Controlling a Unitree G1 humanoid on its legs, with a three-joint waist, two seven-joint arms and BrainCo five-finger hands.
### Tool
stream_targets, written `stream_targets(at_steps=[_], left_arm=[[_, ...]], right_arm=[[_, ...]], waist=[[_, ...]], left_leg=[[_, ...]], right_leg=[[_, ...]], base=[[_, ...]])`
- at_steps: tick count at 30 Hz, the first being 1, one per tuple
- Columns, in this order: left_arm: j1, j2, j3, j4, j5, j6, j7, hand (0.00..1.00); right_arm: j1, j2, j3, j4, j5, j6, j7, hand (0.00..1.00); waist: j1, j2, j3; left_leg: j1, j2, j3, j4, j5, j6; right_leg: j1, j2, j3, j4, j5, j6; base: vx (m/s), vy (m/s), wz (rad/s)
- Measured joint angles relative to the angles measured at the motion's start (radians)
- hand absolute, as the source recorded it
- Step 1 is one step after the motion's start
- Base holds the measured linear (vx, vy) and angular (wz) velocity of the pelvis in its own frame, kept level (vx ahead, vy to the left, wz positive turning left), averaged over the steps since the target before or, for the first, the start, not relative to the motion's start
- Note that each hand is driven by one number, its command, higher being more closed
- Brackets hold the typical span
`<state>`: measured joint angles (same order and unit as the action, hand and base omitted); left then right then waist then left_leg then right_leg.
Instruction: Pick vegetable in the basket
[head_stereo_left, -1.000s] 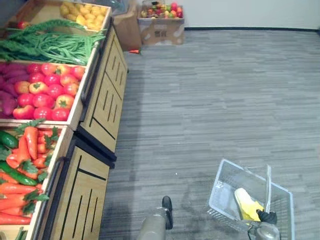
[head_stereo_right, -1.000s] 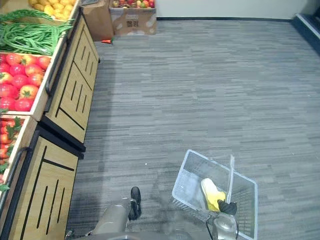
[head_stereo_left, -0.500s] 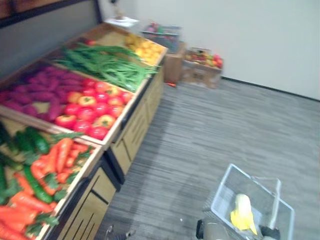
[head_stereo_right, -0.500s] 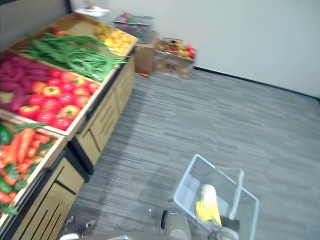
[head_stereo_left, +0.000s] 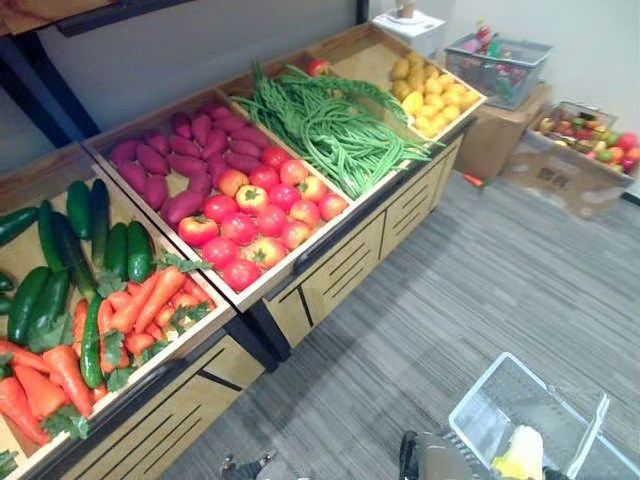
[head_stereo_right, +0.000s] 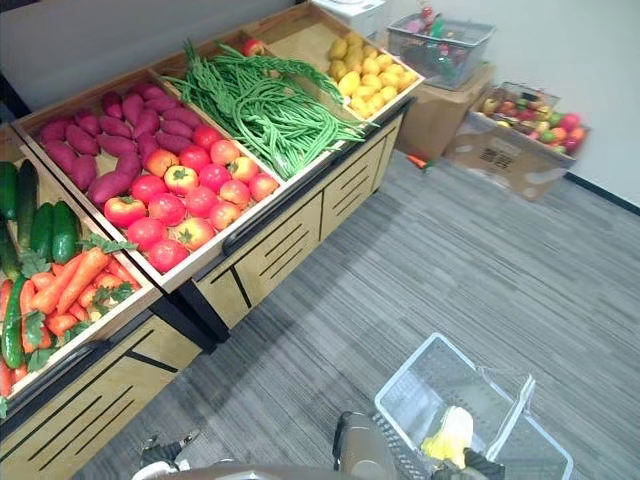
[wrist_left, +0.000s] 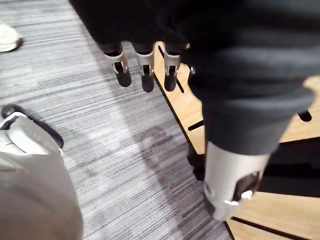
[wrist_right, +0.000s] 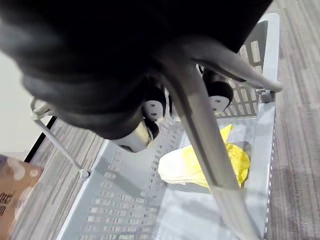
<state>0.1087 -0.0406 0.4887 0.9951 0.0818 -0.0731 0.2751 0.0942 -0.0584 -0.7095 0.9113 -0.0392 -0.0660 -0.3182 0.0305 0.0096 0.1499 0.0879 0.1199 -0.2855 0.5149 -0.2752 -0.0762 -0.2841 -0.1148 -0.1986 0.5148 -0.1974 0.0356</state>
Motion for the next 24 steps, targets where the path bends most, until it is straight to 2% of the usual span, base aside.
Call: stream_targets(at_steps=[1, 2, 3, 4, 5, 6, 7, 8, 10, 12, 16, 19, 22, 24], left_arm=[[0.000, 0.001, 0.000, -0.001, -0.001, 0.000, 0.000, 0.00], [-0.007, 0.005, -0.002, -0.002, -0.002, -0.002, 0.000, 0.00], [-0.011, 0.004, -0.003, -0.010, -0.002, -0.003, 0.000, 0.00], [-0.016, 0.005, -0.002, -0.013, -0.002, -0.004, 0.000, 0.00], [-0.029, 0.006, -0.003, -0.014, -0.002, -0.003, 0.000, 0.00], [-0.036, 0.004, -0.009, -0.016, -0.002, -0.002, 0.000, 0.00], [-0.037, 0.000, -0.023, -0.018, -0.001, -0.003, -0.001, 0.00], [-0.037, 0.006, -0.026, -0.015, -0.001, -0.001, -0.001, 0.00], [-0.039, 0.014, -0.042, -0.017, 0.001, -0.002, 0.001, 0.00], [-0.042, 0.015, -0.040, -0.017, 0.000, -0.001, 0.001, 0.00], [-0.025, 0.025, -0.017, 0.005, 0.012, 0.011, 0.002, 0.00], [-0.022, 0.031, -0.005, 0.037, 0.013, 0.017, 0.002, 0.00], [-0.013, 0.039, -0.004, 0.063, 0.014, 0.024, 0.001, 0.00], [0.013, 0.051, -0.026, 0.066, 0.017, 0.030, -0.001, 0.00]], right_arm=[[-0.003, 0.000, 0.000, 0.000, 0.000, 0.000, 0.000, 1.00], [-0.008, 0.000, 0.001, 0.000, 0.000, 0.000, 0.000, 1.00], [-0.011, -0.002, -0.001, 0.000, 0.000, -0.001, -0.001, 1.00], [-0.011, -0.002, -0.002, 0.000, 0.000, -0.001, -0.001, 1.00], [-0.008, -0.003, -0.004, 0.005, 0.002, -0.005, -0.002, 1.00], [-0.005, -0.003, -0.013, 0.009, 0.003, -0.008, -0.002, 1.00], [-0.005, -0.005, -0.027, 0.012, 0.010, -0.009, -0.001, 1.00], [-0.008, 0.000, -0.035, 0.031, 0.017, -0.009, 0.000, 1.00], [-0.030, 0.001, -0.078, 0.071, 0.021, -0.009, 0.000, 1.00], [-0.045, -0.002, -0.122, 0.109, 0.021, -0.008, 0.001, 1.00], [-0.052, 0.013, -0.145, 0.139, 0.020, 0.012, 0.004, 1.00], [-0.056, 0.014, -0.148, 0.139, 0.018, 0.018, 0.007, 1.00], [-0.060, 0.008, -0.148, 0.152, 0.017, 0.018, 0.009, 1.00], [-0.065, 0.004, -0.148, 0.161, 0.018, 0.018, 0.011, 1.00]], waist=[[0.000, -0.001, 0.001], [-0.002, -0.005, 0.003], [-0.004, -0.007, 0.004], [-0.007, -0.010, 0.006], [-0.014, -0.014, 0.008], [-0.019, -0.016, 0.009], [-0.031, -0.007, 0.006], [-0.029, -0.019, 0.001], [-0.028, -0.031, -0.005], [-0.028, -0.032, -0.003], [-0.022, -0.024, -0.002], [-0.016, -0.015, -0.002], [-0.016, -0.015, 0.000], [-0.029, -0.020, 0.002]], left_leg=[[-0.020, 0.000, 0.003, 0.035, 0.033, -0.011], [-0.070, 0.012, 0.047, 0.110, 0.064, -0.037], [-0.130, 0.043, 0.166, 0.175, 0.045, -0.051], [-0.160, 0.068, 0.249, 0.195, 0.038, -0.046], [-0.206, 0.117, 0.419, 0.204, 0.027, -0.028], [-0.227, 0.150, 0.546, 0.169, 0.036, -0.011], [-0.249, 0.171, 0.671, 0.069, 0.107, 0.031], [-0.239, 0.167, 0.710, 0.037, 0.102, 0.033], [-0.230, 0.099, 0.711, -0.100, 0.103, 0.032], [-0.233, 0.068, 0.713, -0.170, 0.104, 0.032], [-0.166, 0.037, 0.716, -0.242, 0.127, 0.034], [-0.145, 0.025, 0.732, -0.329, 0.154, 0.028], [-0.107, 0.017, 0.737, -0.404, 0.170, 0.031], [-0.054, 0.011, 0.739, -0.465, 0.163, 0.025]], right_leg=[[0.019, -0.004, -0.015, -0.013, -0.001, -0.001], [0.066, -0.021, -0.044, -0.056, -0.003, -0.005], [0.119, -0.036, -0.083, -0.108, -0.003, -0.005], [0.147, -0.048, -0.109, -0.134, -0.003, -0.005], [0.195, -0.072, -0.161, -0.165, -0.001, -0.001], [0.224, -0.091, -0.203, -0.172, 0.000, 0.001], [0.248, -0.095, -0.247, -0.175, 0.001, 0.004], [0.259, -0.104, -0.264, -0.187, 0.005, 0.021], [0.254, -0.125, -0.281, -0.240, 0.025, 0.052], [0.262, -0.133, -0.315, -0.280, 0.040, 0.071], [0.339, -0.129, -0.325, -0.363, 0.104, 0.072], [0.311, -0.124, -0.302, -0.367, 0.137, 0.079], [0.266, -0.134, -0.283, -0.280, 0.137, 0.079], [0.189, -0.170, -0.244, -0.061, 0.139, 0.081]], base=[[0.27, -0.194, 0.78], [0.22, -0.146, 0.93], [0.21, -0.115, 1.03], [0.16, -0.066, 1.20], [0.12, -0.004, 1.22], [0.12, 0.043, 1.56], [0.10, 0.075, 1.36], [0.09, 0.114, 1.22], [0.07, 0.154, 0.96], [0.04, 0.151, 0.77], [0.05, 0.097, 0.15], [0.02, 0.034, -0.12], [0.00, -0.007, -0.18], [-0.03, 0.038, -0.04]])
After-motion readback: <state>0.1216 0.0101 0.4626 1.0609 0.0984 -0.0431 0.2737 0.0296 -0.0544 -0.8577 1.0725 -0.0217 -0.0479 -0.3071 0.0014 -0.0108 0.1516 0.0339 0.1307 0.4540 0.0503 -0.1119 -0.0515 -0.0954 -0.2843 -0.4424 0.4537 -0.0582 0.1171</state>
